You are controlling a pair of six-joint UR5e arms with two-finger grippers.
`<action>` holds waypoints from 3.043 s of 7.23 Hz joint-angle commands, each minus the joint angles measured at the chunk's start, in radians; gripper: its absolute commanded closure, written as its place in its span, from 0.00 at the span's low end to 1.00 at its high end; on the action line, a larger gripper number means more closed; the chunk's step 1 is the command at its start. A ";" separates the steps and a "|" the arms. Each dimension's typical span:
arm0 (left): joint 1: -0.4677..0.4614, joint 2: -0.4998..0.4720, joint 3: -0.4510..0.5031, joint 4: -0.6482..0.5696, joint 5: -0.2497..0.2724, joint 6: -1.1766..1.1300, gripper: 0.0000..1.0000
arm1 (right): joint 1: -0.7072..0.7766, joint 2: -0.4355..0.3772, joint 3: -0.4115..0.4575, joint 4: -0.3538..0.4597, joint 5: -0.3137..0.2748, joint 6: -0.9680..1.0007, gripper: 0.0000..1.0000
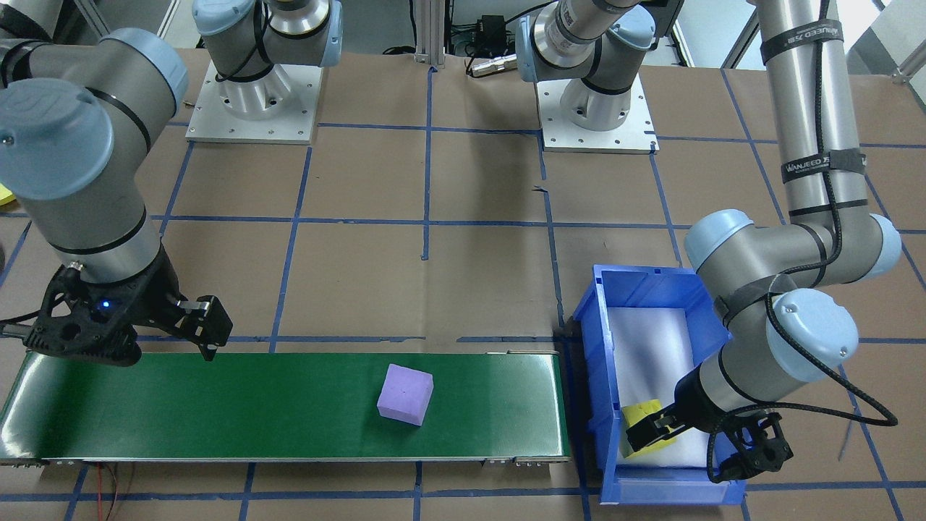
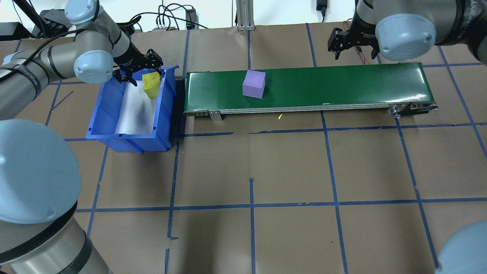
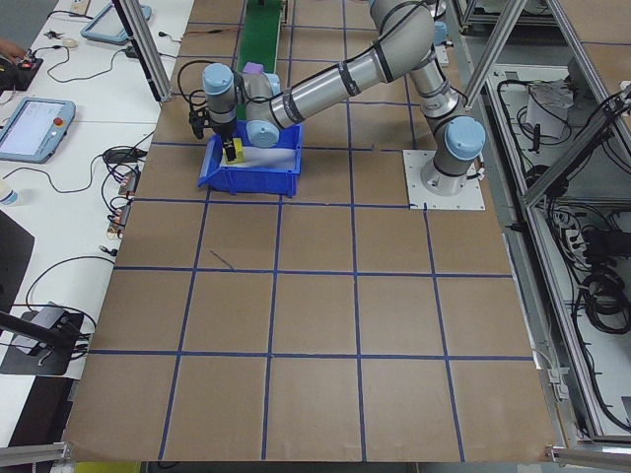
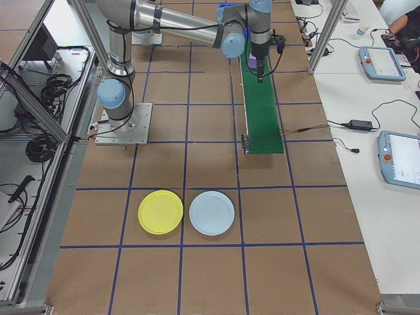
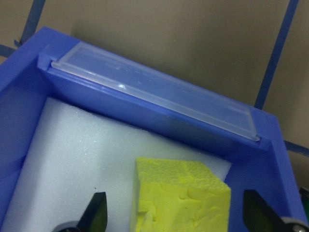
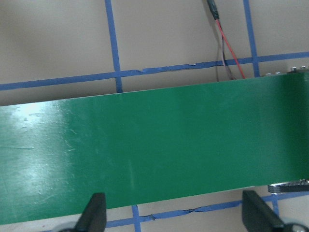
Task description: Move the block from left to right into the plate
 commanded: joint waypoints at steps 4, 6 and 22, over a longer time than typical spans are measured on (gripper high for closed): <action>0.017 0.007 -0.042 0.000 -0.029 0.021 0.25 | -0.006 0.035 0.081 -0.088 0.258 -0.015 0.00; 0.017 0.014 -0.042 0.000 -0.030 0.023 0.59 | -0.167 0.111 0.000 -0.034 0.411 -0.228 0.00; -0.333 0.070 -0.020 -0.028 0.080 0.081 0.74 | -0.271 0.130 0.071 -0.019 0.480 -0.191 0.00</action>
